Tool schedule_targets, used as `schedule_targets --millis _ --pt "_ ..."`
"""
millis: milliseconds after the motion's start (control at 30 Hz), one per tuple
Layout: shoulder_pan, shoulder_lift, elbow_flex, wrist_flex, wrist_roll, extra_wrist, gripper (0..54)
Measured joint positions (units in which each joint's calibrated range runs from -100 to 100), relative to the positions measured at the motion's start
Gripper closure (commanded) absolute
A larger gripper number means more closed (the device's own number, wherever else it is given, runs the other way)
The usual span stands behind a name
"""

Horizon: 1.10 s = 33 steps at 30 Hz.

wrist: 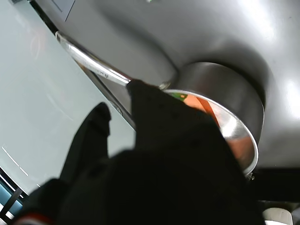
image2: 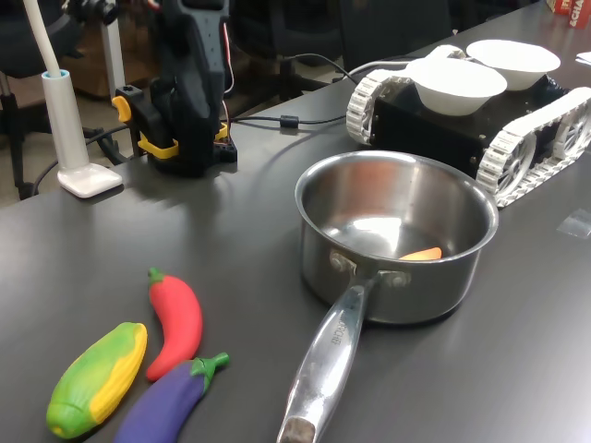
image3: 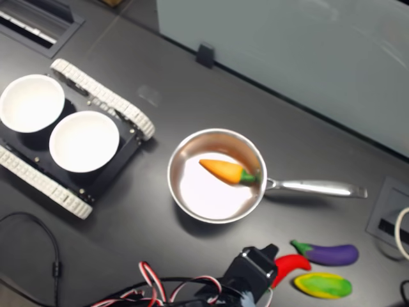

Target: Pick up the chilli and place them in the pan

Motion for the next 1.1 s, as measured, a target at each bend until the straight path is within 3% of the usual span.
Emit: schedule_targets --millis 233,467,1100 --pt "5.1 3.6 0.0 0.0 2.2 -3.9 31.2" --pt "9.6 6.7 0.0 0.0 5.0 -6.1 28.1" --pt "13.9 17.3 -7.2 -0.4 14.0 -6.1 23.5"
